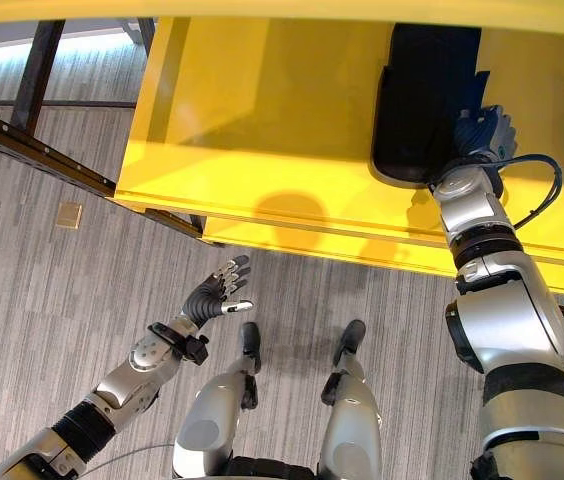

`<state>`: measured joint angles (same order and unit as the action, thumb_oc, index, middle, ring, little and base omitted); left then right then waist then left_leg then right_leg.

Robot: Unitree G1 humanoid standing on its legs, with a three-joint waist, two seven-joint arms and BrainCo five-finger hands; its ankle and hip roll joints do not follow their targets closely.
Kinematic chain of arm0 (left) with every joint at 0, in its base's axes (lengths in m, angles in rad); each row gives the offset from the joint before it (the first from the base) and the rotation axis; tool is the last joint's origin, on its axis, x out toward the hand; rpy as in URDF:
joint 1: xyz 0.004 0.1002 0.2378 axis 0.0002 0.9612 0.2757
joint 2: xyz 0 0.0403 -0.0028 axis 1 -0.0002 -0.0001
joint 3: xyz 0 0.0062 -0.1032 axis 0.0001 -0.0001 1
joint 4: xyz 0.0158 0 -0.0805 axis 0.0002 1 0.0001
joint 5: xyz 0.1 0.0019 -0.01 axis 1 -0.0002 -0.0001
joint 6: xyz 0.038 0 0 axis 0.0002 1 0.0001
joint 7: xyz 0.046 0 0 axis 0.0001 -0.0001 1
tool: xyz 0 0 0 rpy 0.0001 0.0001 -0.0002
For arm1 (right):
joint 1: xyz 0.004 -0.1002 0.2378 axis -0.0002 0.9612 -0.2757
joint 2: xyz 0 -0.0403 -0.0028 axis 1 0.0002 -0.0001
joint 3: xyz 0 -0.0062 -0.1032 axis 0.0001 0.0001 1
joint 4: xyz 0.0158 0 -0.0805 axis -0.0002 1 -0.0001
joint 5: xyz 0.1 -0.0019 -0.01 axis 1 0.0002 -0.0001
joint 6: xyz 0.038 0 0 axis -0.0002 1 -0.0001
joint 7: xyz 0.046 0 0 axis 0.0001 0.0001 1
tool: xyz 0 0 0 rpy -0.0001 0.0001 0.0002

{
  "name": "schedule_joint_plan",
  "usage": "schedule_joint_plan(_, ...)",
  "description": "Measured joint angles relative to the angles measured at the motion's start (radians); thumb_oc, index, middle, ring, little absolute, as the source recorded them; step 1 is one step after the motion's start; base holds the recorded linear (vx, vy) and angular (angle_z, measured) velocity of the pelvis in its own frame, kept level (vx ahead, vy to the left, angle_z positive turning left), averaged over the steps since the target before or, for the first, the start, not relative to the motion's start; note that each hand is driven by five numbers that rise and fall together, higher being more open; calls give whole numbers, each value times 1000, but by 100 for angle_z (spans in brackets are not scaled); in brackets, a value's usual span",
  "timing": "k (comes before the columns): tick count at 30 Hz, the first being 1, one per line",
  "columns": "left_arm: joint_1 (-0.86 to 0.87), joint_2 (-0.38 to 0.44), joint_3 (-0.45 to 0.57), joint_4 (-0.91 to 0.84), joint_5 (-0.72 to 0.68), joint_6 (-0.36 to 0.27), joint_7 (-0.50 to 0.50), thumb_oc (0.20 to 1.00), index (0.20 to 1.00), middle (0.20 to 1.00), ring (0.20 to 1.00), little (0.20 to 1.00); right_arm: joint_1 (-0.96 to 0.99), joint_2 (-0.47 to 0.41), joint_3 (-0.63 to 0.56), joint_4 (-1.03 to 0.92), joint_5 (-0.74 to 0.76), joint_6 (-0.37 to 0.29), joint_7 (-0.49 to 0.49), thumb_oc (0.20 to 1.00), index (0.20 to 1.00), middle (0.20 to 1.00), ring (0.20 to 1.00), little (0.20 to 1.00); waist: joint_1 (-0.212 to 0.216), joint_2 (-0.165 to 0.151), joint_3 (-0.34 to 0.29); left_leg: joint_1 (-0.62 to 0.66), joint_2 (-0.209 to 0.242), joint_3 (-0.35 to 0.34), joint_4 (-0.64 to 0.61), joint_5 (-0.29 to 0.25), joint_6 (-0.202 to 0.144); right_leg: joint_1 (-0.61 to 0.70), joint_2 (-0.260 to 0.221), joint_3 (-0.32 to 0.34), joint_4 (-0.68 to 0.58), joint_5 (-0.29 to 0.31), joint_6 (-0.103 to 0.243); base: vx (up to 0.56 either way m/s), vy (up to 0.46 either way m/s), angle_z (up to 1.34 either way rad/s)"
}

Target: Move parts from the plastic box to the shelf.

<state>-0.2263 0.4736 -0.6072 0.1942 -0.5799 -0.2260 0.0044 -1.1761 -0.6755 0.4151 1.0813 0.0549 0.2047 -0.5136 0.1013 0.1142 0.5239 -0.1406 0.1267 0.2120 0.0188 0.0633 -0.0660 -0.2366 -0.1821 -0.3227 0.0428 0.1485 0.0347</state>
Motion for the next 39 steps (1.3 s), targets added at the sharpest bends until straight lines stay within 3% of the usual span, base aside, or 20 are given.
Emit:
schedule_joint_plan(31,21,2,-18,0,-1,4,-3,1000,1000,1000,1000,1000,-15,-5,-1,0,-2,7,0,200,200,200,200,200,-1,19,4,-1,-4,-3,5,0,0,-51,-30,3,128,-72,-2,36,-4,1)
schedule_joint_plan(32,24,2,-18,0,-1,4,-3,1000,1000,1000,1000,1000,-15,-5,-1,0,-2,7,0,241,241,241,241,241,-1,19,4,-1,-5,-3,5,0,0,-53,-30,3,133,-75,-2,0,0,0)
schedule_joint_plan(33,26,2,-18,0,-1,4,-4,1000,1000,1000,1000,1000,-15,-5,-1,0,-4,7,-1,827,827,827,827,827,-1,19,4,-1,-5,-3,5,0,0,-55,-30,3,138,-78,-3,0,0,0)
schedule_joint_plan(34,27,2,-18,0,-1,4,-4,1000,1000,1000,1000,1000,-15,-5,-1,0,-13,9,-3,1000,1000,1000,1000,1000,0,19,4,-1,-4,-3,6,0,0,-57,-30,3,141,-80,-4,0,0,0)
schedule_joint_plan(39,29,2,-18,0,-1,4,-5,1000,1000,1000,1000,1000,-17,-11,21,0,-54,11,-39,1000,1000,1000,1000,1000,-1,19,4,-2,-4,-3,6,0,0,-60,-30,4,143,-80,-4,0,0,0)
